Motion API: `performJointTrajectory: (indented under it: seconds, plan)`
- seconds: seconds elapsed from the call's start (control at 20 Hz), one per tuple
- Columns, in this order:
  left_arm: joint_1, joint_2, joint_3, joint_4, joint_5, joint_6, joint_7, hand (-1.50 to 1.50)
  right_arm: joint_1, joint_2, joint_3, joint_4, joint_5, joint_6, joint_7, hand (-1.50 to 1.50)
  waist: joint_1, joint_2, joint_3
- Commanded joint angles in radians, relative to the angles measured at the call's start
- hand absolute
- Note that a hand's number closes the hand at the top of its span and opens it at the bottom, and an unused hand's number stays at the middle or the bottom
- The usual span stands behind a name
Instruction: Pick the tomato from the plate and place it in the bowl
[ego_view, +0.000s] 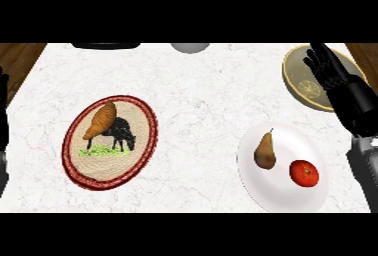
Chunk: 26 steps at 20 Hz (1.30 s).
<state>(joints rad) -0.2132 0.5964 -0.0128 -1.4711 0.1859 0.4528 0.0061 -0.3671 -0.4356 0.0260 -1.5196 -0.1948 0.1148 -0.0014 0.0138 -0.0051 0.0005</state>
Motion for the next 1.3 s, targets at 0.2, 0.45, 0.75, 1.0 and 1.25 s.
performJointTrajectory:
  seconds: [0.2,0.45,0.75,1.0,1.25]
  plan:
    - [-0.024,-0.059,0.005,-0.032,0.107,-0.146,-0.063,0.00,0.042,0.231,0.186,-0.111,-0.106,0.086,-0.027,-1.50,-0.008,0.002,-0.002]
    - [0.019,-0.091,0.004,-0.034,0.139,-0.156,-0.056,0.00,0.240,0.178,0.153,-0.204,0.317,-0.296,-0.181,-1.50,-0.071,-0.014,-0.001]
    - [0.004,-0.088,0.037,-0.027,0.182,-0.233,-0.069,0.00,0.537,0.178,0.377,-0.421,0.598,-0.416,-0.210,-1.50,-0.039,0.000,-0.002]
    - [0.041,-0.077,0.049,-0.027,0.173,-0.246,-0.092,0.00,0.588,-0.025,0.260,-0.643,0.721,-0.329,0.055,-1.50,-0.041,-0.003,-0.004]
    - [0.047,-0.108,0.049,-0.002,0.173,-0.255,-0.128,0.00,0.719,-0.136,0.243,-0.872,0.799,-0.178,0.317,-1.50,-0.048,-0.001,-0.006]
